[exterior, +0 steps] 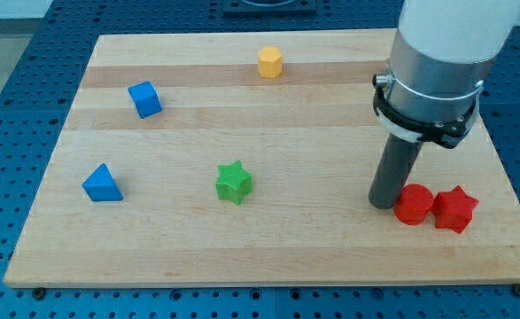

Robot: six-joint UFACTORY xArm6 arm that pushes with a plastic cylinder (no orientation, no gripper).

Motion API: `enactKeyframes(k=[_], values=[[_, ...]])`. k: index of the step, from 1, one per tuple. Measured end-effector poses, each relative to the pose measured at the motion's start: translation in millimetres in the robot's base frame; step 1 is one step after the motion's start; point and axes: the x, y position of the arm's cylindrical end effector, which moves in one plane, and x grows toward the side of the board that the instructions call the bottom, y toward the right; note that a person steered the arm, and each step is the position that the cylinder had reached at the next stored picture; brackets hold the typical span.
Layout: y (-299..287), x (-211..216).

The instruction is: Place the red circle towards the left side of the red star

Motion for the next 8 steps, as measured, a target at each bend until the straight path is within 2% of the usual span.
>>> enactKeyframes(k=[4, 5, 7, 8], values=[[4.1, -1.0], [-33.0, -20.9], [-49.4, -28.3], [-65.8, -55.2]])
